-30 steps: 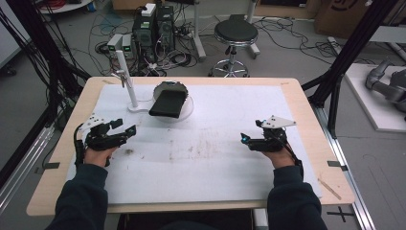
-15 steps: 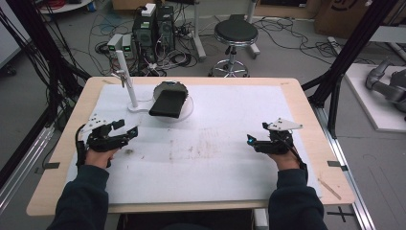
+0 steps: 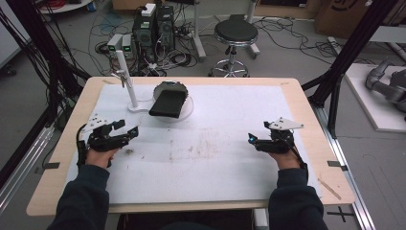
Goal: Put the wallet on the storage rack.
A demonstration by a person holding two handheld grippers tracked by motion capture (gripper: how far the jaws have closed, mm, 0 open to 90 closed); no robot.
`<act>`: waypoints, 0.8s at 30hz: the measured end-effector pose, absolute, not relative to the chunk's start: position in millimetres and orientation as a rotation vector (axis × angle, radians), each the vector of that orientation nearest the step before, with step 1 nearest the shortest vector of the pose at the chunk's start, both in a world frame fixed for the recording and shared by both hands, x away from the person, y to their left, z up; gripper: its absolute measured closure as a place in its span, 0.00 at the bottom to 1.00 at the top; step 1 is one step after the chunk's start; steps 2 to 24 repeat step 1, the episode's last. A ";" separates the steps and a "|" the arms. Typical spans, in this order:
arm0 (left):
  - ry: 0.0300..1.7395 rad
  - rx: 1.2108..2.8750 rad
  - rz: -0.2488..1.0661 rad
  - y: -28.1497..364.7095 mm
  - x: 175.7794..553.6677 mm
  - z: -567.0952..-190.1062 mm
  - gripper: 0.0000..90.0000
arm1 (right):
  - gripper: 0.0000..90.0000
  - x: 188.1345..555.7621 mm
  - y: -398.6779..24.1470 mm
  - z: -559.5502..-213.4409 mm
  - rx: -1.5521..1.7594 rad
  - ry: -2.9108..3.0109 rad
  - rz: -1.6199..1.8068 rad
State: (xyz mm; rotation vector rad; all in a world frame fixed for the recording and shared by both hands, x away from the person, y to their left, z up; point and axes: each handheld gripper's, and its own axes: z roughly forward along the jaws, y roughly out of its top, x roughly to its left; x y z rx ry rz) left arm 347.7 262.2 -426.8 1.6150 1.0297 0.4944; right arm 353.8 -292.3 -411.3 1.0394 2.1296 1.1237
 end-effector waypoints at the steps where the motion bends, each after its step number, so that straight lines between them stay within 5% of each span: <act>1: 1.030 1.616 0.495 262.2 347.8 -426.8 0.30 | 0.23 353.9 -293.0 -411.3 1.036 2.132 1.122; 24: 1.030 1.616 0.495 262.2 347.8 -426.8 0.30 | 0.23 353.9 -293.0 -411.3 1.036 2.132 1.122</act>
